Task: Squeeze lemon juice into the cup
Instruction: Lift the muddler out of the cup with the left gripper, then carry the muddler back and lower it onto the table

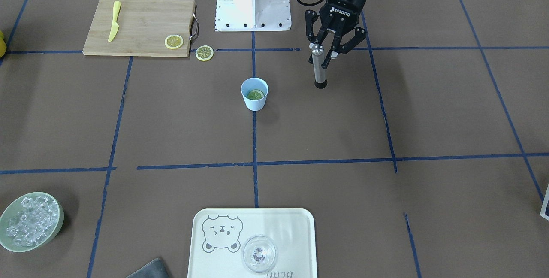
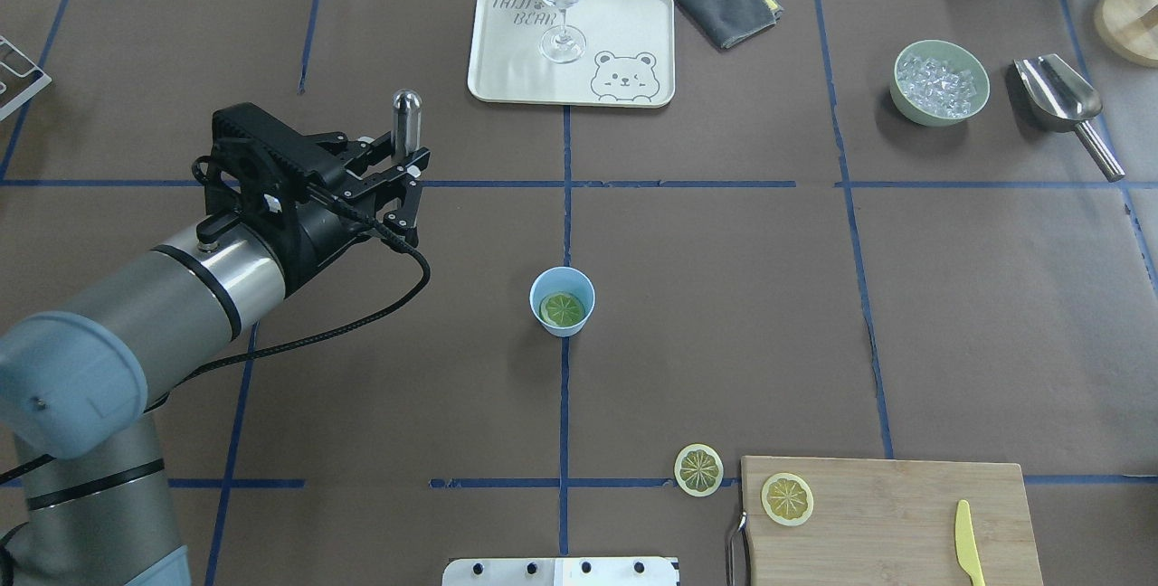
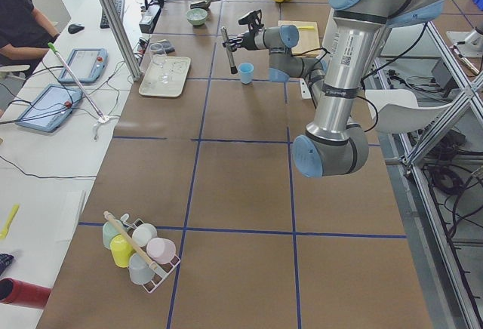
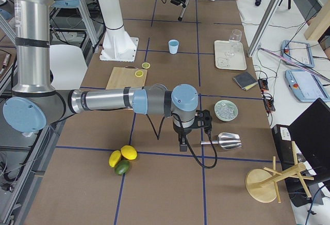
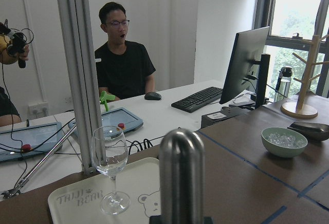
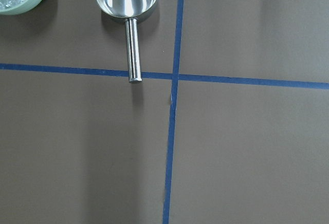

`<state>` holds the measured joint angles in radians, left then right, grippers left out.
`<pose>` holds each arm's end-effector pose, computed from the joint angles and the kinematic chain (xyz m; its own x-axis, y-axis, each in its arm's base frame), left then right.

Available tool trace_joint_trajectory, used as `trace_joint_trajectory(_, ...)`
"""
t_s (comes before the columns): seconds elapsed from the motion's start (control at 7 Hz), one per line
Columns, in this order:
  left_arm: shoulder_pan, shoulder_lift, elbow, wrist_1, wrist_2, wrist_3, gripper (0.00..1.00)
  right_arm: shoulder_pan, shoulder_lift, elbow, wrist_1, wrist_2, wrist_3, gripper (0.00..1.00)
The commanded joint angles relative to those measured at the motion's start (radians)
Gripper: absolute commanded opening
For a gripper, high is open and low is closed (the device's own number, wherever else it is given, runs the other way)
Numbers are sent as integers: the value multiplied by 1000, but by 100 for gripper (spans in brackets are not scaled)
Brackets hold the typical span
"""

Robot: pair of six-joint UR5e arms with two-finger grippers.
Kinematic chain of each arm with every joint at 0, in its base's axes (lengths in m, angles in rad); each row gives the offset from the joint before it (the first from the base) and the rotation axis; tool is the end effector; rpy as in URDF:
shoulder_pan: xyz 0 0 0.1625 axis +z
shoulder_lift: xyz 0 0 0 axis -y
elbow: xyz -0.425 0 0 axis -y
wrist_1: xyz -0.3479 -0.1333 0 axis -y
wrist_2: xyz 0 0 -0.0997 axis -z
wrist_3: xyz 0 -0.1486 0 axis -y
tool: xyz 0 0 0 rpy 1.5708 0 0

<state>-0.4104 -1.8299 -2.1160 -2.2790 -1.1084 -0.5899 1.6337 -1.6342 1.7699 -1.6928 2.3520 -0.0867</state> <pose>0.3686 -0.3780 0.2309 0.6658 0.5214 -0.5337 0.3814 0.3770 0.8440 0.0549 -0.4163 0.6437 0.7120 -0.0515 0.7002 -0.0012 0.9972 0.0746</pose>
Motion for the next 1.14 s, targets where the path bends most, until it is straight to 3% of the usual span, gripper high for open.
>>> trace_joint_trajectory(0.0, -61, 32, -61, 178, -205, -86, 0, 0, 2, -30, 1, -3, 4, 100)
trace_joint_trajectory(0.29, -296, 29, -96, 387, -641, -85, 0, -5, 10, -43, -1, -2, 8, 100)
trace_joint_trajectory(0.43, -348, 35, -84, 418, -785, -85, 0, -8, 10, -43, -1, 1, 8, 100)
trace_joint_trajectory(0.71, -366, 50, -67, 556, -832, -87, 0, -14, 11, -40, -1, 3, 8, 100)
trace_joint_trajectory(1.0, -436, 50, 71, 640, -917, -85, 0, -14, 13, -30, 1, 3, 5, 100)
